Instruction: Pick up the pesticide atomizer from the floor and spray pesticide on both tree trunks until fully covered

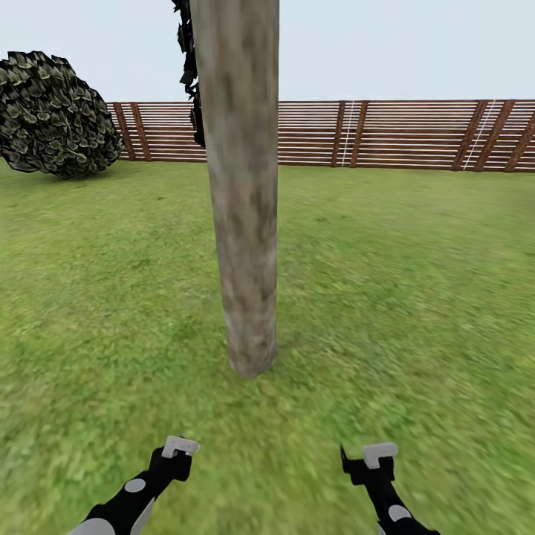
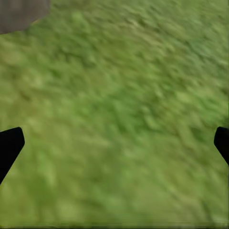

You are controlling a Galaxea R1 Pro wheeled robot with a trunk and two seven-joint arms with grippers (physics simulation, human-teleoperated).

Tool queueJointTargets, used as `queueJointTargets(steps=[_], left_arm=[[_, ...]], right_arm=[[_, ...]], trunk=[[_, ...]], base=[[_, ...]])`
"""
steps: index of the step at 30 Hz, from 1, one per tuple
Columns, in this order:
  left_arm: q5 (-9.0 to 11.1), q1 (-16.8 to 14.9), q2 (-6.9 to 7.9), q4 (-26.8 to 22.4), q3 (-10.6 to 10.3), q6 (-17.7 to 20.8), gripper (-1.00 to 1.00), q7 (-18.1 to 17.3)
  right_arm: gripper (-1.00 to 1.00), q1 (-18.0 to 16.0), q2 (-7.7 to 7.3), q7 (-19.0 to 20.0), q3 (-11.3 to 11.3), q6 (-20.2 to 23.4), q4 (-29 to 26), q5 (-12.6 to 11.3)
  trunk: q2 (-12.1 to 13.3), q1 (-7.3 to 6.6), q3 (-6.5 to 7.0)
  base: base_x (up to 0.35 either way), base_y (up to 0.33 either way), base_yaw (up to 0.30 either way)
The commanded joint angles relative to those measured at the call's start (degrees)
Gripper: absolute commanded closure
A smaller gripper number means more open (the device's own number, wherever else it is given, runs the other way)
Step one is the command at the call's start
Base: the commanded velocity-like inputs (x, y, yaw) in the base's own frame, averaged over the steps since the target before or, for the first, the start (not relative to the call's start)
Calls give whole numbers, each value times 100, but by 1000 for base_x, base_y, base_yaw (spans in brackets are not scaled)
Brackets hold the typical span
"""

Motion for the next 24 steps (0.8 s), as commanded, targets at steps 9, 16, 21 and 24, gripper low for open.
queueJointTargets(steps=[9,16,21,24], left_arm=[[170,-2,-15,7,47,-24,100,411],[189,-4,-22,13,42,-21,100,575],[136,-94,-161,-84,-2,482,100,563],[137,-114,-298,-96,-2,873,100,569]], right_arm=[[-100,7,-61,-40,-50,-33,116,32],[-100,48,-297,-41,-57,-37,122,6],[-100,51,-280,-40,-50,-28,134,19],[-100,51,-283,-40,-49,-28,134,26]], trunk=[[-2,-1,-4],[-2,-1,-4],[-2,-1,-4],[-2,-1,-4]], base=[[135,-105,0],[193,-220,0],[107,-147,0],[3,-3,0]])
